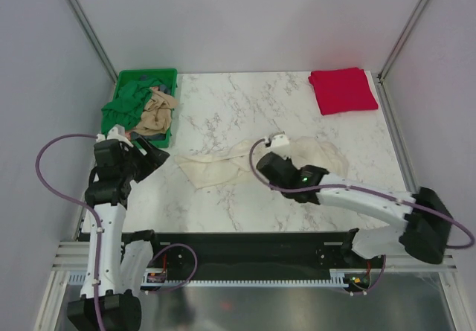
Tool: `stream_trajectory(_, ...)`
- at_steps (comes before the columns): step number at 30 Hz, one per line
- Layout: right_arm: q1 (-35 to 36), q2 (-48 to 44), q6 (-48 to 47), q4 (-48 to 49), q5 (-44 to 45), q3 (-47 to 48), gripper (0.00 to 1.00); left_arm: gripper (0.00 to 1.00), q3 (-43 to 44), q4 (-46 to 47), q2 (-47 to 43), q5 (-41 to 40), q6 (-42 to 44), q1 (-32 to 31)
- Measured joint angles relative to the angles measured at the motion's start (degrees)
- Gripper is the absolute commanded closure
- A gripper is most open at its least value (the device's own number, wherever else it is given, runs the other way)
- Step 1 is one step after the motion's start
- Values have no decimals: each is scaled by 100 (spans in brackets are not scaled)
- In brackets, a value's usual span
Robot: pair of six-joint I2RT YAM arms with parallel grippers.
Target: Fold and stack the t-shirts
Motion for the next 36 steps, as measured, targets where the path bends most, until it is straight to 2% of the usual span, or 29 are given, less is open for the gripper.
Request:
stream_trajectory(4, -492, -1665, -317, -457, 673, 874, 100, 22, 2, -83, 76, -476, -13, -848)
stream_trajectory(8, -848, -2457, -704, -463, 1338, 1963, 100, 22, 4, -138, 378, -931, -107, -1755)
stream_trajectory(11, -1086, -2535, -804, -511, 1462, 1971, 100, 22, -42, -122, 636, -1309, -304, -2361)
stream_trajectory(17, -1663, -2238, -955, -918, 1451, 1327, 100, 23, -619, 221, 1449, -1871, -802, -3307)
stream_trajectory(21, -2164, -2369, -1029, -1082, 1366, 1259, 100, 21, -881, 232, 1665, -2221, -1058, -3484)
stream_trajectory(26, -2570, -2927, -1056, -1012, 1375, 1132, 100, 19, -887, 372, 1351, -2612, -1266, -3488)
stream_trajectory(30, -2817, -3154, -1054, -977, 1246, 1008, 100, 21, -881, 479, 1316, -2857, -1355, -3491)
stream_trajectory(36, -2828, -3040, -1051, -931, 820, 702, 100, 28, -931, 785, 1856, -2887, -1486, -3491)
